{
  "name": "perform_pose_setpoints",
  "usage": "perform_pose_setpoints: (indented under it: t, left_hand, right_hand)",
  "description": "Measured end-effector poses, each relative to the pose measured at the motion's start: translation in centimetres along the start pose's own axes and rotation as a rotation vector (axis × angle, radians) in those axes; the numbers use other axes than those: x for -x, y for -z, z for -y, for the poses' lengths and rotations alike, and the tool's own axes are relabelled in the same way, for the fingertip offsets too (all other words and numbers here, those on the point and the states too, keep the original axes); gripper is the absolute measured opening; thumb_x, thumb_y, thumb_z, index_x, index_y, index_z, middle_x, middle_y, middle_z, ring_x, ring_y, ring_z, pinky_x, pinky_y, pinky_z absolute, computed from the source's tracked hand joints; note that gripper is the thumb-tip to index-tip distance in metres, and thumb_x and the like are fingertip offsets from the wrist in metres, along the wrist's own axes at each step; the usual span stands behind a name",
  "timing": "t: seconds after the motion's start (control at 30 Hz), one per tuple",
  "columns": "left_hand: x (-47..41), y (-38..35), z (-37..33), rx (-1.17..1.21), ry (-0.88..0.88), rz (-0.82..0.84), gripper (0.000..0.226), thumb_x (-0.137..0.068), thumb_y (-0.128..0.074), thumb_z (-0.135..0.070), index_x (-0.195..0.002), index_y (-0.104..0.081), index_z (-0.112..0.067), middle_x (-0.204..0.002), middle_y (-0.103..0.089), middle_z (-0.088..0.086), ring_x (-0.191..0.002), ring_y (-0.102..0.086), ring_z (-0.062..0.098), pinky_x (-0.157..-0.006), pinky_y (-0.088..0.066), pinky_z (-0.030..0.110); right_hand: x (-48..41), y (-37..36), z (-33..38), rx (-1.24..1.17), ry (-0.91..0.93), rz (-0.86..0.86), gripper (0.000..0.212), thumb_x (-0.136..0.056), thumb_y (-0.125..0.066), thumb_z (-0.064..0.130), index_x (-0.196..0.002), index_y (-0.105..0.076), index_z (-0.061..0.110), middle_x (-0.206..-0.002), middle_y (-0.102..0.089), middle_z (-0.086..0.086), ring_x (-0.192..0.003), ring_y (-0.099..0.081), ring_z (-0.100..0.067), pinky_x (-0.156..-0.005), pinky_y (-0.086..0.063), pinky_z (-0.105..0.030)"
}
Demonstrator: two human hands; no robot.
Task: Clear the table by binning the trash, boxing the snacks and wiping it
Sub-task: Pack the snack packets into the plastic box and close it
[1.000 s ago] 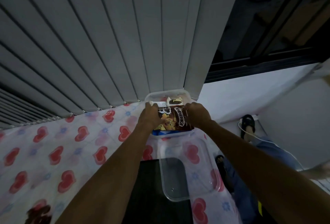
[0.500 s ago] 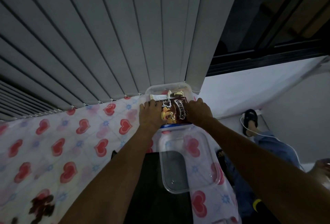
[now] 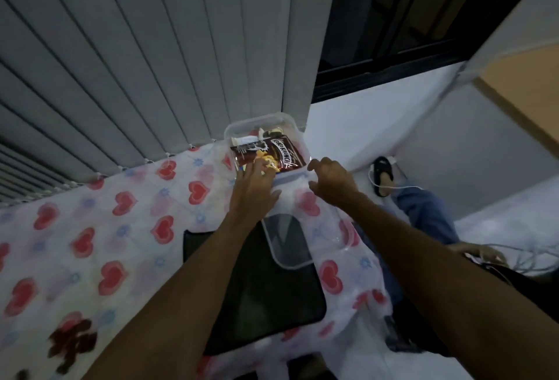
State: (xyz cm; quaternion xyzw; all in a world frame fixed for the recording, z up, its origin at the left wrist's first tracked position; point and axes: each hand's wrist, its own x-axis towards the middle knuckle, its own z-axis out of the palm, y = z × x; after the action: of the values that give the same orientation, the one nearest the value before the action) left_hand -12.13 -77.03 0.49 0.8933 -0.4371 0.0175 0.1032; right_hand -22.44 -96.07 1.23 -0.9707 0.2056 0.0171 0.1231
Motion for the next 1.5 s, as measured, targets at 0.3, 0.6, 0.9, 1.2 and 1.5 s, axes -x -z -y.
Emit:
perform_pose_setpoints:
  t: [0.3, 0.6, 0.9, 1.2, 1.5]
  left_hand:
    - [7.9, -4.2, -1.5, 0.093, -0.084, 0.336, 0.033, -0.096, -0.06, -0.035, -0.123, -0.061, -0.016, -0.13, -0.05, 0.007, -0.115, -0.05, 0.024, -0.098, -0.045, 0.04]
    - [11.1, -6.4, -1.3, 0.232, -0.211, 0.447, 0.045, -0.073, -0.079, -0.055, -0.1, -0.071, -0.02, -0.121, -0.05, 0.002, -0.116, -0.046, 0.02, -0.097, -0.046, 0.035]
    - [10.7, -2.2, -0.6, 0.319, -0.254, 0.338, 0.017, -0.087, -0.068, -0.029, -0.099, -0.064, -0.017, -0.118, -0.052, 0.001, -0.103, -0.053, 0.014, -0.086, -0.054, 0.032]
    - [5.8, 6.4, 0.3, 0.636, -0.072, 0.079, 0.014, -0.098, -0.058, -0.037, -0.105, -0.05, -0.027, -0.107, -0.064, -0.003, -0.095, -0.063, 0.016, -0.081, -0.058, 0.04]
    - [-1.2, 10.6, 2.6, 0.942, 0.332, -0.189, 0.023, -0.103, -0.052, -0.036, -0.122, -0.052, -0.024, -0.11, -0.063, 0.0, -0.087, -0.063, 0.013, -0.065, -0.054, 0.025]
  right_hand:
    - [9.5, -5.2, -2.2, 0.059, -0.31, 0.23, 0.05, -0.092, -0.062, 0.036, -0.134, -0.044, 0.015, -0.122, -0.054, -0.019, -0.114, -0.053, -0.038, -0.089, -0.051, -0.046]
    - [11.7, -7.5, -3.2, 0.035, -0.422, 0.264, 0.027, -0.095, -0.05, 0.023, -0.116, -0.054, 0.008, -0.117, -0.061, -0.017, -0.103, -0.061, -0.032, -0.081, -0.052, -0.038]
    - [12.1, -3.8, -2.9, -0.331, -0.536, 0.034, 0.012, -0.095, -0.057, 0.012, -0.103, -0.064, 0.011, -0.098, -0.071, -0.008, -0.076, -0.067, -0.019, -0.066, -0.059, -0.032]
    - [9.9, 3.7, -1.5, -0.565, -0.348, -0.38, 0.039, -0.08, -0.046, 0.017, -0.112, -0.062, 0.035, -0.156, -0.034, -0.015, -0.144, -0.036, -0.032, -0.112, -0.038, -0.038]
    - [4.2, 7.2, 2.7, -0.932, -0.485, -0.176, 0.04, -0.087, -0.063, 0.013, -0.126, -0.057, 0.023, -0.114, -0.065, -0.004, -0.096, -0.063, -0.023, -0.083, -0.053, -0.036]
